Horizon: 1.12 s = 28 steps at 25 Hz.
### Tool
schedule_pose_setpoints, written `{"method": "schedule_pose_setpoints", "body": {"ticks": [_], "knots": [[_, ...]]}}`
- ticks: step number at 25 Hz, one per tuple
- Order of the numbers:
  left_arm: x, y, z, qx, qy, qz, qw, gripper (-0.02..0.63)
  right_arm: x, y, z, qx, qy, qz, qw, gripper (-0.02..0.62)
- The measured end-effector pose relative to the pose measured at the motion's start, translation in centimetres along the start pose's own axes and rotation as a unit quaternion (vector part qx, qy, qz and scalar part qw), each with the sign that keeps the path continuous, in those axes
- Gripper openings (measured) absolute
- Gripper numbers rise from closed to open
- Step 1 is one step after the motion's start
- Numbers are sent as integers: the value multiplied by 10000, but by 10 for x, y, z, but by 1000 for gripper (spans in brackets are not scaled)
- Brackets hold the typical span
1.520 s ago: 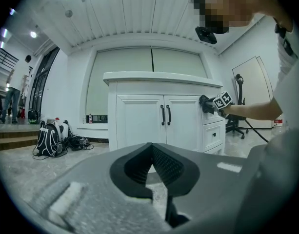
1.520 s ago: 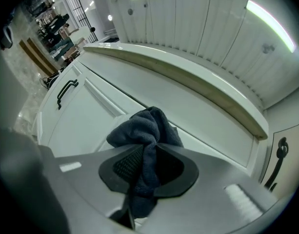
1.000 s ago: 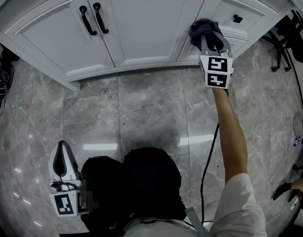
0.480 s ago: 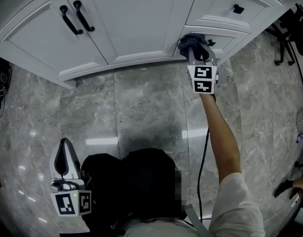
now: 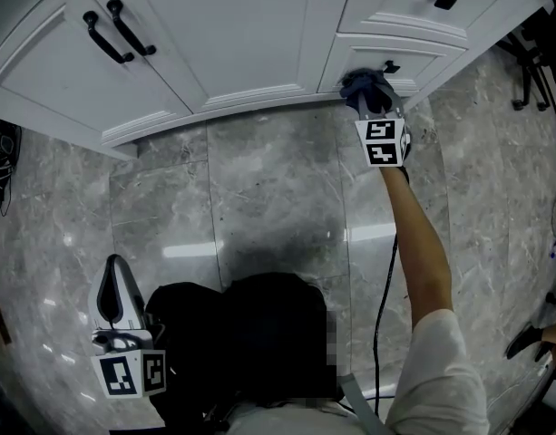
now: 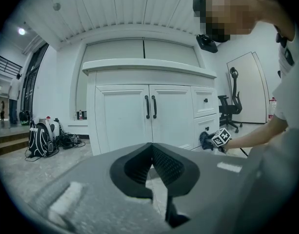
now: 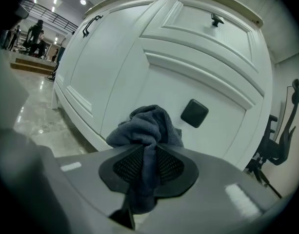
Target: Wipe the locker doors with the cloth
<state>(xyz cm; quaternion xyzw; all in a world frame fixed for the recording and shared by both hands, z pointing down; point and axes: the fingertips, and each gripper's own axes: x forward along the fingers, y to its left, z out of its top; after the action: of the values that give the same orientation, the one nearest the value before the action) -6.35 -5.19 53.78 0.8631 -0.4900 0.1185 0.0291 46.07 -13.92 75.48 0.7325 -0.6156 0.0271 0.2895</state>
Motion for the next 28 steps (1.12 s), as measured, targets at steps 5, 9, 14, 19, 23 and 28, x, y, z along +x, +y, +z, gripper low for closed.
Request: {"method": "schedule_pose_setpoints", "body": {"ticks": [5, 9, 14, 19, 23, 28], "knots": [[2, -7, 0, 12, 3, -61, 10000, 2, -2, -32, -14, -93, 166, -161, 9997, 75], [3, -11, 1, 21, -3, -83, 10000, 2, -3, -53, -22, -175, 302, -285, 9990, 75], [4, -10, 1, 39, 15, -92, 9999, 2, -6, -81, -33, -115, 481, -525, 9974, 75], [4, -12, 0, 3, 8, -114, 9999, 2, -12, -110, -33, 93, 609, -733, 9954, 75], [3, -13, 2, -42, -20, -139, 9999, 2, -23, -124, -13, 31, 550, -804, 9952, 75], [5, -13, 5, -128, -111, -190, 9997, 2, -40, -151, 28, 64, 655, -868, 9941, 75]]}}
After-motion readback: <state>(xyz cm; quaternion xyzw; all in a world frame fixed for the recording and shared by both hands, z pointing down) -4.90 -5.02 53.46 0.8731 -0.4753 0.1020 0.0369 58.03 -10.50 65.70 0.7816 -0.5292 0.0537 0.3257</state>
